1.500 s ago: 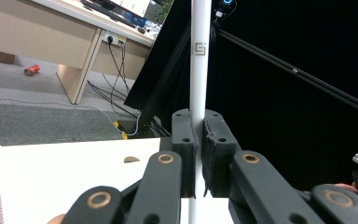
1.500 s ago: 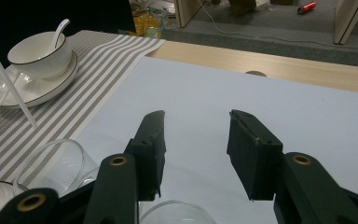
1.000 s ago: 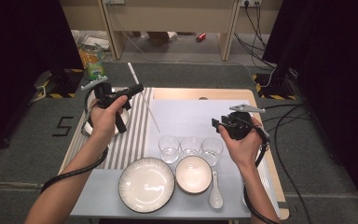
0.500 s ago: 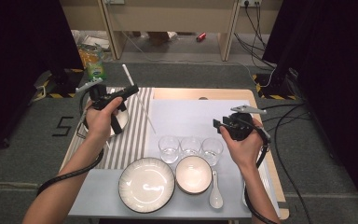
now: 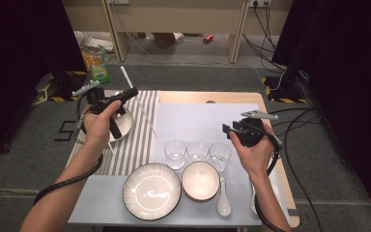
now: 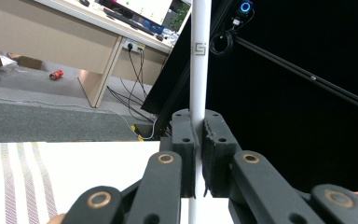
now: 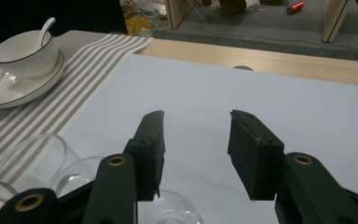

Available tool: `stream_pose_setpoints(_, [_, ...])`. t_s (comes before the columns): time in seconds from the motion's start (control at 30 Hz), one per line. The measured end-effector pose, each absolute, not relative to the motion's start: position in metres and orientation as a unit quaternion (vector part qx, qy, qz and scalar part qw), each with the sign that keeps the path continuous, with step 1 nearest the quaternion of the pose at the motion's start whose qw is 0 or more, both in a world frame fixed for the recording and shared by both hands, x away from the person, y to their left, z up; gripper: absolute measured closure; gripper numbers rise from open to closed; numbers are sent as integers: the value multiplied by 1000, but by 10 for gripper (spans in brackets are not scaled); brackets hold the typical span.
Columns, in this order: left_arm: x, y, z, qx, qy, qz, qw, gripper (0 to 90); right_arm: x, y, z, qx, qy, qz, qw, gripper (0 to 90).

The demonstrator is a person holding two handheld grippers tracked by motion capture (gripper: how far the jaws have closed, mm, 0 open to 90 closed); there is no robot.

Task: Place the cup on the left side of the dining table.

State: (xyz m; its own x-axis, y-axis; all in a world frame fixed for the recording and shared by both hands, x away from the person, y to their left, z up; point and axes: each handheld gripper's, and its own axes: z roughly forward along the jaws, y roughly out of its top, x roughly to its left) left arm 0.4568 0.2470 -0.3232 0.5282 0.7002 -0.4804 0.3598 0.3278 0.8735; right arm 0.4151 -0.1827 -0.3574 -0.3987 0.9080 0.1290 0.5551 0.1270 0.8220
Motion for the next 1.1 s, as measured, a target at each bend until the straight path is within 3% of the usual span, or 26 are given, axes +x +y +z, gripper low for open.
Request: stream_pose_setpoints(1.1, [447,278,-338,555,494,134,656,840,409,-192,-375,522,712,422,206,538])
